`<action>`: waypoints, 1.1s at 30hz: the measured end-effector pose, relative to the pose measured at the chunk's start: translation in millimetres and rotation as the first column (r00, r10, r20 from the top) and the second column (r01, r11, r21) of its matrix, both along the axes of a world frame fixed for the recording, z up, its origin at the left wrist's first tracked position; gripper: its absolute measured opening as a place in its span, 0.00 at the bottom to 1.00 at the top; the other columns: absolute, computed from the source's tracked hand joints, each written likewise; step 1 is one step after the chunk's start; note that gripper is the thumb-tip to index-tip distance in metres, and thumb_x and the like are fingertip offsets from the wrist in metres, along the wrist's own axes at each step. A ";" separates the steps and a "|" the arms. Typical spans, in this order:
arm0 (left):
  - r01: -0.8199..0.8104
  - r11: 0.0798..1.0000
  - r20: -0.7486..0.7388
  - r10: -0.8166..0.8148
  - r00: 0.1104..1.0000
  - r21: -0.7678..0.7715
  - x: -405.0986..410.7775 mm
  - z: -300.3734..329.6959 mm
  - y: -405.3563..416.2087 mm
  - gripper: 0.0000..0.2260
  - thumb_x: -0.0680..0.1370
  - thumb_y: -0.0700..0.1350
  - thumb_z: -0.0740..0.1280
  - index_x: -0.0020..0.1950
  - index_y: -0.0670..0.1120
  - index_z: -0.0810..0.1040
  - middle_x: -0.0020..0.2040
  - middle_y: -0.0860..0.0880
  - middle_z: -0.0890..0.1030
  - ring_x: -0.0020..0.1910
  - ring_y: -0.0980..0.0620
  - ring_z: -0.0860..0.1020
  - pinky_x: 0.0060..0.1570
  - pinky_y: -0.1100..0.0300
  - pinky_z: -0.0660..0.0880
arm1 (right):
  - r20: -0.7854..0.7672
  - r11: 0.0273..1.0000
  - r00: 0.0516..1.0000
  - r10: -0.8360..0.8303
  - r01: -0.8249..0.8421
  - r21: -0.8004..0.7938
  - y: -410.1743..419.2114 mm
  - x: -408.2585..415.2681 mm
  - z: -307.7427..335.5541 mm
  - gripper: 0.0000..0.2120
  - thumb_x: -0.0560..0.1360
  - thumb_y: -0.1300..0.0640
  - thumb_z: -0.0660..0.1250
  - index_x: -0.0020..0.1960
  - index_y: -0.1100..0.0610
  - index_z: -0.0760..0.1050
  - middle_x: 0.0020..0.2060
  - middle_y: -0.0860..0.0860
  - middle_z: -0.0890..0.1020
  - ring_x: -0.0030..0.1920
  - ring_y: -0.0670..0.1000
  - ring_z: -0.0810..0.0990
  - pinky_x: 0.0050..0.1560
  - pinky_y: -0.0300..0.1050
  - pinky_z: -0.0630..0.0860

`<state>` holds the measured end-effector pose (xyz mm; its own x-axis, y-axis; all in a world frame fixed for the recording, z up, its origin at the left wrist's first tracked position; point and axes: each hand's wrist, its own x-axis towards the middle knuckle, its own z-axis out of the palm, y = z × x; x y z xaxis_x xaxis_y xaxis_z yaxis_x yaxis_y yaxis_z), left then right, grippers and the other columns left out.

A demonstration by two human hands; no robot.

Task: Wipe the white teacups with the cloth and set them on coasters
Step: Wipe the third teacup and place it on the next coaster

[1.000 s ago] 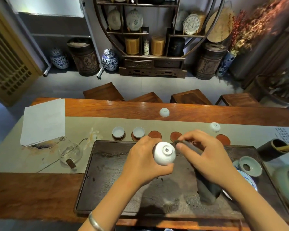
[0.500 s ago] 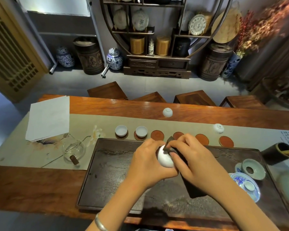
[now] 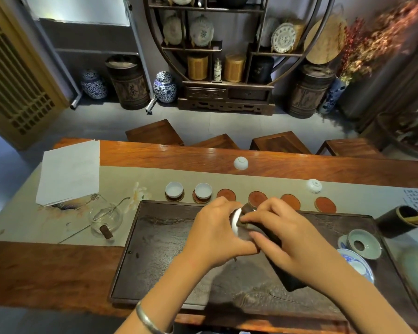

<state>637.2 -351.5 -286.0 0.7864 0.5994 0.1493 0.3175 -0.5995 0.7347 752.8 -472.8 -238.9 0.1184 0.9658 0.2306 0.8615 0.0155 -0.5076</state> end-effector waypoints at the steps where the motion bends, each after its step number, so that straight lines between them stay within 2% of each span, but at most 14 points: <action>1: 0.004 1.000 0.001 -0.004 1.000 -0.007 -1.1 -0.6 0.8 0.13 0.59 0.56 0.75 0.34 0.56 0.72 0.33 0.55 0.69 0.35 0.57 0.70 0.31 0.69 0.63 | 0.017 1.000 1.000 0.013 -0.013 -0.010 -0.8 -0.6 -0.6 0.12 0.74 0.57 0.66 0.57 0.52 0.76 0.46 0.49 0.73 0.43 0.47 0.75 0.42 0.44 0.75; 4: -0.005 0.997 0.006 0.006 1.000 -0.078 -7.4 -2.4 3.1 0.16 0.58 0.55 0.75 0.44 0.56 0.81 0.37 0.57 0.73 0.38 0.60 0.74 0.35 0.72 0.67 | 0.039 0.998 0.998 0.056 -0.054 -0.044 -7.6 4.6 -3.1 0.09 0.75 0.55 0.63 0.55 0.51 0.76 0.46 0.48 0.71 0.40 0.48 0.74 0.38 0.44 0.75; 7: -0.048 0.984 0.039 0.056 0.998 -0.173 -14.7 -0.3 10.1 0.21 0.59 0.53 0.79 0.51 0.55 0.83 0.46 0.57 0.79 0.46 0.62 0.78 0.41 0.74 0.70 | 0.067 0.995 0.998 0.003 0.003 -0.099 -16.2 18.6 -9.2 0.09 0.75 0.59 0.66 0.54 0.53 0.78 0.45 0.49 0.72 0.41 0.47 0.74 0.41 0.42 0.73; 10: -0.007 0.987 0.035 0.012 0.999 -0.160 -16.6 7.4 16.0 0.22 0.58 0.56 0.78 0.51 0.57 0.81 0.46 0.58 0.79 0.49 0.65 0.76 0.42 0.77 0.68 | -0.023 0.989 0.990 -0.139 0.138 -0.055 -19.6 33.2 -8.1 0.10 0.73 0.63 0.69 0.54 0.54 0.80 0.44 0.49 0.76 0.45 0.44 0.76 0.45 0.39 0.72; 12: 0.031 0.990 0.032 -0.026 0.999 -0.140 -14.6 10.9 15.8 0.23 0.58 0.58 0.76 0.51 0.57 0.81 0.44 0.61 0.77 0.48 0.64 0.76 0.43 0.77 0.67 | -0.105 0.982 0.978 -0.181 0.186 0.037 -13.8 35.7 -1.0 0.10 0.73 0.60 0.69 0.54 0.53 0.80 0.45 0.49 0.78 0.48 0.42 0.76 0.48 0.33 0.71; 15: 0.103 0.986 0.066 -0.095 0.993 -0.129 -10.0 14.3 10.5 0.21 0.58 0.59 0.75 0.50 0.59 0.81 0.43 0.56 0.78 0.46 0.60 0.76 0.42 0.71 0.70 | -0.160 0.975 0.972 -0.174 0.193 0.114 0.5 27.9 6.9 0.14 0.73 0.55 0.68 0.58 0.52 0.76 0.49 0.47 0.80 0.51 0.39 0.76 0.51 0.29 0.69; 18: 0.154 0.986 0.098 -0.147 0.984 -0.059 -6.4 15.7 7.8 0.20 0.59 0.56 0.75 0.49 0.58 0.77 0.41 0.53 0.77 0.41 0.57 0.75 0.37 0.68 0.69 | -0.167 0.989 0.980 -0.111 0.126 0.081 10.0 19.0 7.4 0.13 0.73 0.60 0.70 0.57 0.54 0.77 0.49 0.49 0.79 0.51 0.41 0.76 0.52 0.32 0.70; 20: 0.121 0.991 0.131 -0.112 0.985 -0.060 -7.6 15.4 10.2 0.19 0.59 0.55 0.76 0.48 0.57 0.80 0.41 0.57 0.77 0.42 0.59 0.76 0.38 0.73 0.68 | -0.167 0.987 0.978 -0.122 0.136 0.079 10.7 15.8 3.6 0.11 0.73 0.62 0.69 0.56 0.55 0.79 0.48 0.51 0.79 0.50 0.43 0.76 0.51 0.35 0.71; 22: 0.065 0.995 0.161 -0.052 0.986 -0.076 -10.7 13.5 12.5 0.21 0.59 0.54 0.77 0.50 0.57 0.81 0.43 0.61 0.78 0.45 0.63 0.78 0.42 0.76 0.68 | -0.173 0.976 0.970 -0.168 0.189 0.111 7.1 12.4 -2.0 0.10 0.74 0.61 0.69 0.55 0.57 0.79 0.46 0.52 0.79 0.48 0.44 0.76 0.49 0.34 0.71; 24: 0.014 0.995 0.164 0.001 0.986 -0.094 -11.9 11.2 10.4 0.21 0.59 0.55 0.76 0.51 0.57 0.82 0.45 0.60 0.79 0.47 0.62 0.78 0.43 0.76 0.69 | -0.179 0.963 0.964 -0.197 0.225 0.147 1.1 5.5 -7.4 0.10 0.73 0.60 0.68 0.54 0.57 0.79 0.44 0.51 0.78 0.46 0.41 0.75 0.46 0.29 0.68; 27: -0.057 0.987 0.174 0.083 0.981 -0.149 -11.4 8.2 4.4 0.21 0.57 0.56 0.75 0.49 0.59 0.81 0.44 0.56 0.80 0.46 0.60 0.78 0.43 0.75 0.70 | -0.200 0.967 0.967 -0.156 0.191 0.170 -8.1 -12.9 -15.4 0.10 0.73 0.57 0.66 0.53 0.56 0.79 0.44 0.50 0.76 0.46 0.40 0.75 0.46 0.28 0.68; 29: -0.042 0.985 0.170 0.071 0.983 -0.166 -11.2 7.9 3.5 0.21 0.57 0.54 0.77 0.50 0.59 0.81 0.45 0.56 0.79 0.46 0.61 0.78 0.43 0.75 0.70 | -0.226 0.961 0.963 -0.147 0.193 0.199 -13.3 -25.0 -20.5 0.10 0.72 0.58 0.67 0.53 0.56 0.79 0.45 0.49 0.76 0.48 0.41 0.75 0.47 0.28 0.69; 33: 0.068 0.990 0.150 -0.049 0.987 -0.123 -13.4 14.6 5.0 0.23 0.60 0.48 0.79 0.53 0.54 0.82 0.46 0.56 0.80 0.48 0.59 0.78 0.47 0.72 0.71 | -0.372 0.900 0.893 -0.254 0.359 0.246 -19.7 -19.0 -20.7 0.09 0.73 0.57 0.68 0.52 0.53 0.80 0.47 0.46 0.78 0.50 0.43 0.77 0.49 0.28 0.70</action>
